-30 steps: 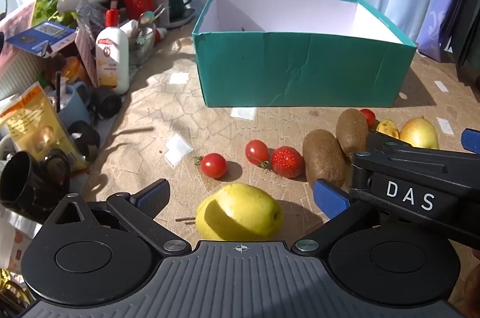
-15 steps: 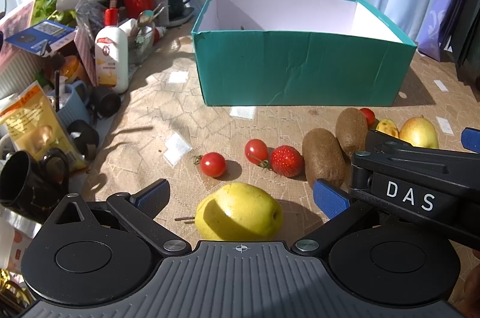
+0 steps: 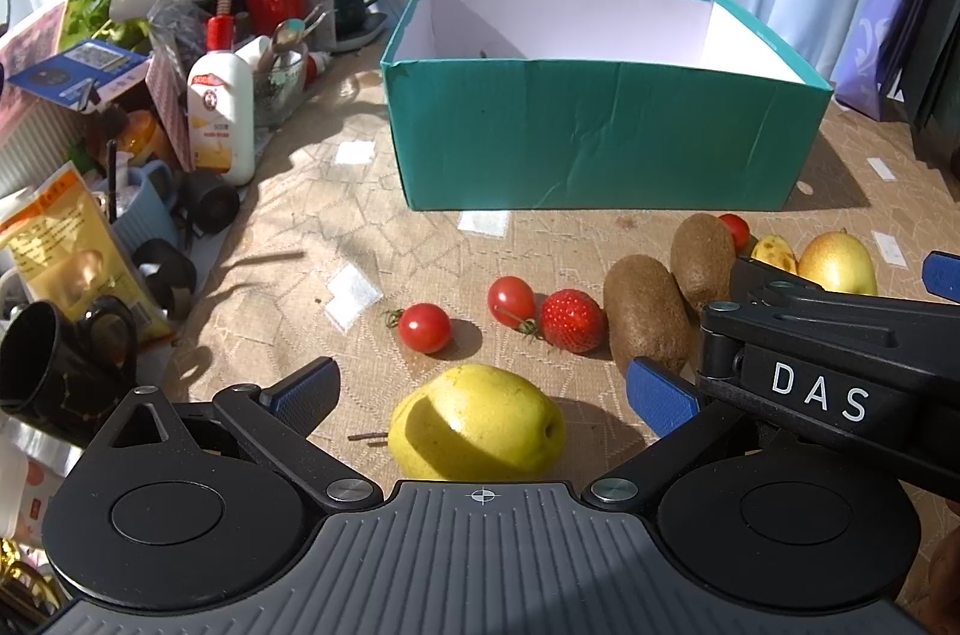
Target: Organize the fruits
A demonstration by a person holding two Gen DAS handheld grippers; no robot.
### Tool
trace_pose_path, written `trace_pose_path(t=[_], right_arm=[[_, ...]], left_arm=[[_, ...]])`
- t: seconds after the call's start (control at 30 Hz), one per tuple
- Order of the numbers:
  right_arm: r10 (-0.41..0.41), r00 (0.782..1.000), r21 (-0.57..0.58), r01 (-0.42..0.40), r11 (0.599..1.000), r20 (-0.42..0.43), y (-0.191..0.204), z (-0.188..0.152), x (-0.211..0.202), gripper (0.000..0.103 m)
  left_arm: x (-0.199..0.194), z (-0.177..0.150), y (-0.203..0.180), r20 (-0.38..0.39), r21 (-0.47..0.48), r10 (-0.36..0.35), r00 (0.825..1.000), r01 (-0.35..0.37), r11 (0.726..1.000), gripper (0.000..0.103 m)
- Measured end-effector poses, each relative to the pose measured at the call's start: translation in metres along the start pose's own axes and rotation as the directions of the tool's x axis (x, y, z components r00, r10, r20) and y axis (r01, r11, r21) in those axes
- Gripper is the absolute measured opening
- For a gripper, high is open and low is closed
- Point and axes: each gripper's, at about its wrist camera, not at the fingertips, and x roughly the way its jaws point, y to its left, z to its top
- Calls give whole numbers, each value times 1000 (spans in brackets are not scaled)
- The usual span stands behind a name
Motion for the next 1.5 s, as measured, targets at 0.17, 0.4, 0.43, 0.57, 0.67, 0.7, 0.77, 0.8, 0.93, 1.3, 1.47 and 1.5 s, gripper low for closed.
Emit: trace_pose_path(t=[0.17,0.4,0.43,0.57,0.67,0.7,0.77,0.8,0.93,1.3,1.47,1.5], right_arm=[[0,1000,-1,0,1000,1,0,0,0,103],[0,1000,-4,0,1000,0,-1,0,0,103],[0,1000,-3,0,1000,0,-1,1,0,103],[0,1000,-2,0,1000,-1,0,1,0,103],[-1,1000,-4,1,1000,-1,0,1,1,103],[-2,1000,-5,2,1000,-1,0,1,1,103],[-2,1000,-5,2,1000,-2,0,1,1,103],[-2,1000,-6,2,1000,-2,0,1,1,103],[-4,1000,-7,4,1000,-2,0,1,2,103],[-7,1000,-10,7,1000,0,1,2,3,103],[-3,1000,-15,3,1000,2,2,3,5,103],[-3,1000,-16,3,1000,3,2,3,5,103]], left_arm=[[0,0,0,-1,-1,0,1000,0,1000,103],[0,1,-1,-2,1,0,1000,0,1000,103],[0,1,-1,-2,1,0,1000,0,1000,103],[0,1,-1,-3,1,1,1000,-1,1000,103],[0,1,-1,-3,2,0,1000,0,1000,103],[0,1,-1,-3,2,0,1000,0,1000,103],[0,1,-1,-3,2,1,1000,-1,1000,103],[0,1,-1,-3,2,0,1000,0,1000,103],[0,1,-2,-3,2,-1,1000,1,1000,103],[1,1,-2,-4,2,0,1000,0,1000,103],[5,3,0,-14,-1,2,1000,-2,1000,103],[5,2,0,-15,-1,2,1000,-2,1000,103]])
